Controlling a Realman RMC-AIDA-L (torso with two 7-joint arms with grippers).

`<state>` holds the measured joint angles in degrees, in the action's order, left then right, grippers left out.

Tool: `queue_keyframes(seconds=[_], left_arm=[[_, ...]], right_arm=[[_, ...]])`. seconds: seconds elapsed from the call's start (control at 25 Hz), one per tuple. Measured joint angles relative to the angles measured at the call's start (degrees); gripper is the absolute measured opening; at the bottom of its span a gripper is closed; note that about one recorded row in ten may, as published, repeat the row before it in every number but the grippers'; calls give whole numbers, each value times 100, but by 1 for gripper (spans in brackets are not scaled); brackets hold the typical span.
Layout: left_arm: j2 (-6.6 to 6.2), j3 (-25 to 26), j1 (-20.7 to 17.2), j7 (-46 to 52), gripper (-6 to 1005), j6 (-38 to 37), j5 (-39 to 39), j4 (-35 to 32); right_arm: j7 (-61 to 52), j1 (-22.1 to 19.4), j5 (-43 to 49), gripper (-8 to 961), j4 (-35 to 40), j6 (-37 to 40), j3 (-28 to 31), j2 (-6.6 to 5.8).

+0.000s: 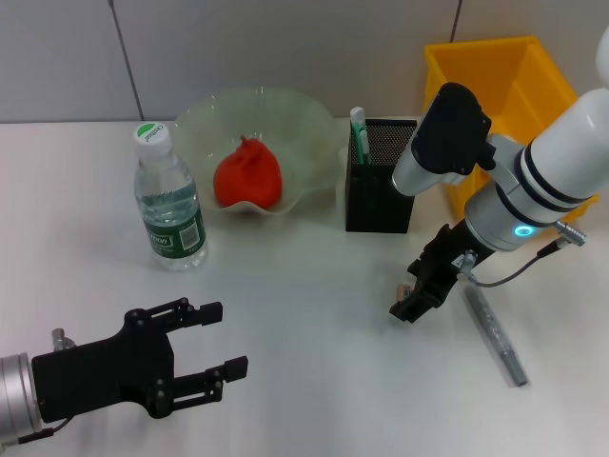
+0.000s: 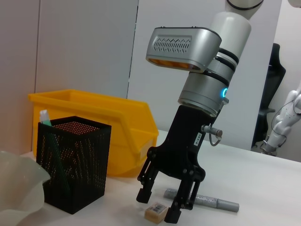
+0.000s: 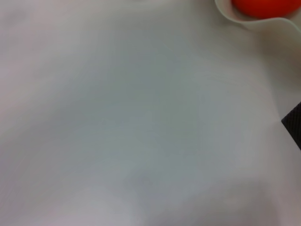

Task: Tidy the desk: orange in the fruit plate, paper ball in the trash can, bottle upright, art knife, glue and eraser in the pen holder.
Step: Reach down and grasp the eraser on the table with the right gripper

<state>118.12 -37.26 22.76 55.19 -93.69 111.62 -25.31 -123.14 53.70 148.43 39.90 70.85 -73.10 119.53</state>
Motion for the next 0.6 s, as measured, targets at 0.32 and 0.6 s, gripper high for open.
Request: queue_keyframes(seconds=[0.32, 0.6], left_arm=[[0, 9, 0, 0, 753, 0, 0, 0], [0, 9, 0, 5, 753, 0, 0, 0]], right_arm=[[2, 1, -8, 654, -117, -108, -58, 0], [2, -1, -8, 620, -124, -142, -56, 0]])
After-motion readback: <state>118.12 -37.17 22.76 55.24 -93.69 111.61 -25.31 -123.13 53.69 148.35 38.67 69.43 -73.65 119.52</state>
